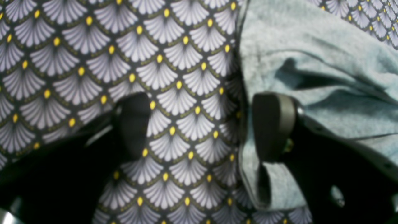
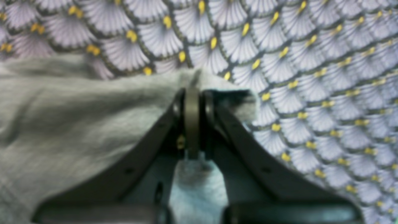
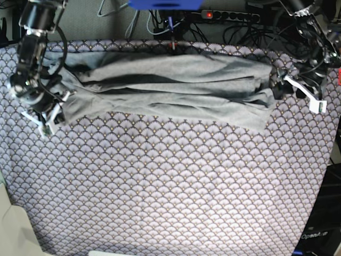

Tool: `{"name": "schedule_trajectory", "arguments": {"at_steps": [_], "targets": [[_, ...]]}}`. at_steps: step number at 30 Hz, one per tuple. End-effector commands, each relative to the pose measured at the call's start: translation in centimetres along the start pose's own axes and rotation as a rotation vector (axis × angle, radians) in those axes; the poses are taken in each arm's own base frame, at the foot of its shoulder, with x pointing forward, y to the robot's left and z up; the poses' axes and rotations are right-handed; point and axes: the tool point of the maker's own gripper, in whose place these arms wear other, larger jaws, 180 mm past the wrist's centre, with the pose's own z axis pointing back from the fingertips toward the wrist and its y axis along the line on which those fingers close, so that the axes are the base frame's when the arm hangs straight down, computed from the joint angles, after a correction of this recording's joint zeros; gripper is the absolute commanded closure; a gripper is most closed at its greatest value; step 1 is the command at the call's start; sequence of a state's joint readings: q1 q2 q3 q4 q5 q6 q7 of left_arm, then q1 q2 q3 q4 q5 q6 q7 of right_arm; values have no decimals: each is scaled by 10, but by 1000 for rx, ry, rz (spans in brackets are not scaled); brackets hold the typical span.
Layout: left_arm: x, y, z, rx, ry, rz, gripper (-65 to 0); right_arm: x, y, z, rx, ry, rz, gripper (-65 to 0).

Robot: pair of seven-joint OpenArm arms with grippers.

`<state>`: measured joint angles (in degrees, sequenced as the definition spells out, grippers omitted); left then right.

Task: Fold the T-shirt properly

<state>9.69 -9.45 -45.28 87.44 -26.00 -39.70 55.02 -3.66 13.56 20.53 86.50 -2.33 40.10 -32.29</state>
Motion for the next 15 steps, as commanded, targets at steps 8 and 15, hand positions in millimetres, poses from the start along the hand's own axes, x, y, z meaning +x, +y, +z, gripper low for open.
{"name": "schedule_trajectory", "arguments": {"at_steps": [8,15], "targets": [[16,3,5,3,-45,-26,-500,29,23,65,-48,-133,135,0],[16,6,6,10,-40,-30,-500,0,46,86,1,-129,143,0]]}}
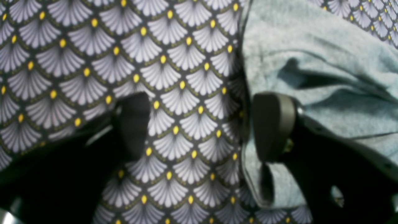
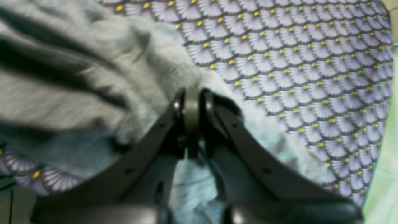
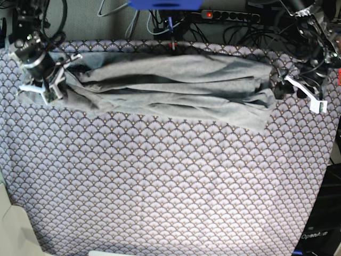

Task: Fold the T-shirt properly

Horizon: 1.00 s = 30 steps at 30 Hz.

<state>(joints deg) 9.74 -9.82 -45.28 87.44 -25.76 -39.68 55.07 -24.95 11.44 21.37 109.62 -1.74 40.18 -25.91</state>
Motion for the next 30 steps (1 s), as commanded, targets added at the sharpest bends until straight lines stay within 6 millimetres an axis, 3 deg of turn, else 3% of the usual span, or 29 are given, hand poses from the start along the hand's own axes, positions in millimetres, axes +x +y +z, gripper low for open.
{"name": "schedule_trajectory", "arguments": {"at_steps": [1,6,13,18,27,30], "targets": [[15,3,5,4,-44,-24,-500,2,-4,9,-11,-30,6,0],[14,4,6,5,-41,-25,-500,-15,-3,31,-25,-67,-25,0],[13,4,6,6,-38,-24,-500,-24,-21,51,-113,-104,-72,0],[13,4,6,6,-39,-25,-500,-35,-12,59,-92,-89,-81,0],[16,8,8,15,-38,-36,-500,-81,1,54,-66,-50,-192,0],[16,8,8,15,-38,-36,-501,-85,-1,49,-70,-46,-208,0]]}}
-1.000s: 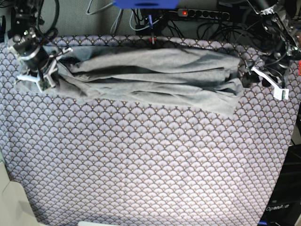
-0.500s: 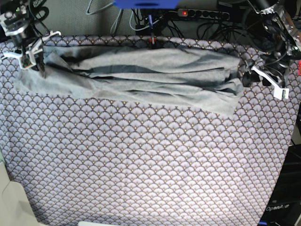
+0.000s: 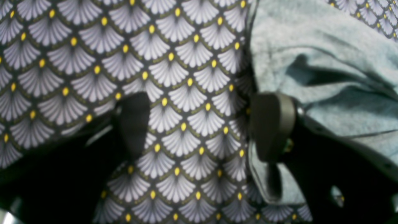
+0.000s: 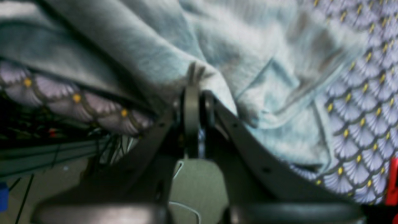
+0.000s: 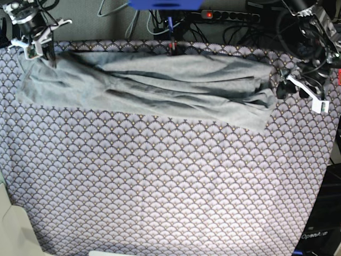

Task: Fold the T-shirt properly

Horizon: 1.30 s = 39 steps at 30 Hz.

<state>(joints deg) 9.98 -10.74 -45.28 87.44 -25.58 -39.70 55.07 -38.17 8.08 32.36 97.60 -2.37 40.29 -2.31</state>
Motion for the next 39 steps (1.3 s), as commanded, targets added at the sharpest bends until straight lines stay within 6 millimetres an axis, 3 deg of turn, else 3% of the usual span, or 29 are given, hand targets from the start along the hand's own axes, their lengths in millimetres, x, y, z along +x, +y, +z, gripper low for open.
{"name": "schedule_trajectory", "arguments": {"at_steps": [1,12,24,28,32,36,39], "targets": [[15,2,5,2,-44,-23,-502,9,-8,1,-15,-39,8,0],[15,1,4,-4,-43,-26,-504,1,-16,-5,-43,18,82,-126],[15,0,4,-7,-46,-24,-505,29,-81,4,-237,-57,73,-125],[15,0,4,-8,-47,-23,-505,30,-84,5,-248,-59,72,-125],[16,0,4,-7,-48,-24,-505,17,-85,0,-241,-36,41,-125],[16,0,4,-7,-48,-24,-505,23,-98,2,-286,-60,23,-122],[16,0,4,-7,-48,-24,-505,23,-93,0,-279,-69,12,-120]]}}
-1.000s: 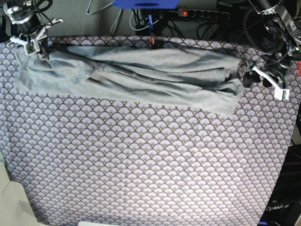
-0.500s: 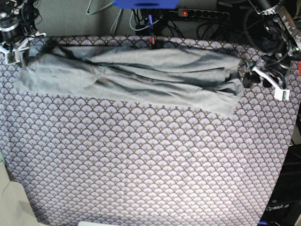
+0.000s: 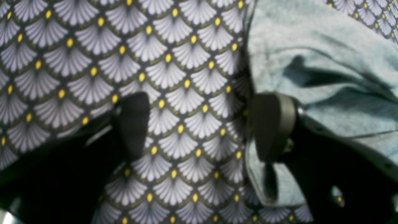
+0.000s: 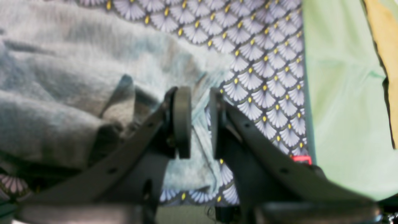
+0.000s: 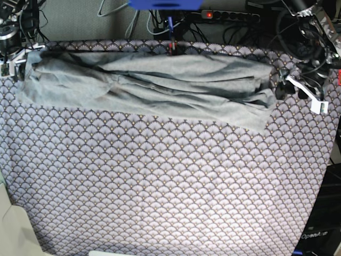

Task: Fold the T-shirt properly

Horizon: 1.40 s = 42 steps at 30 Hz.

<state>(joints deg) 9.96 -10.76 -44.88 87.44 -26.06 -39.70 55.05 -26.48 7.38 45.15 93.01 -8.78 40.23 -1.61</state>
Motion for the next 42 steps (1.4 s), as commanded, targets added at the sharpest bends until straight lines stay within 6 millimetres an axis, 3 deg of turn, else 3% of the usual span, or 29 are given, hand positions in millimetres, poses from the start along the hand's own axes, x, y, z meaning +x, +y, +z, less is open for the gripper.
{"name": "schedule_trajectory", "arguments": {"at_steps": [1,6,9,15,31,33,37,38,42], "targets": [[15,3,5,3,-44,-24,-505,8,-3,2,-6,-31,4,-120],[15,3,5,3,-44,-24,-505,18,-8,-6,-24,-59,-7,-68],[16,2,5,3,-46,-24,-505,14,-11,-14,-25,-52,-25,-31],[18,1,4,0,-54,-20,-505,4,-19,-28,-24,-31,-54,-30],[33,-3,2,-8,-90,-26,-488,0,-14,-27,-12,-20,-59,-30],[27,-2,6,1,-74,-38,-384,-1,-14,-27,-13,-19,-58,-30],[18,17,19,48,-42,-62,-46,-1,-14,-27,-13,-19,-58,-30],[16,24,23,64,-34,-65,0,0,-14,-28,-13,-20,-58,-30],[18,42,32,99,-14,-92,0,-1,-9,-28,-10,-22,-75,-30]]}}
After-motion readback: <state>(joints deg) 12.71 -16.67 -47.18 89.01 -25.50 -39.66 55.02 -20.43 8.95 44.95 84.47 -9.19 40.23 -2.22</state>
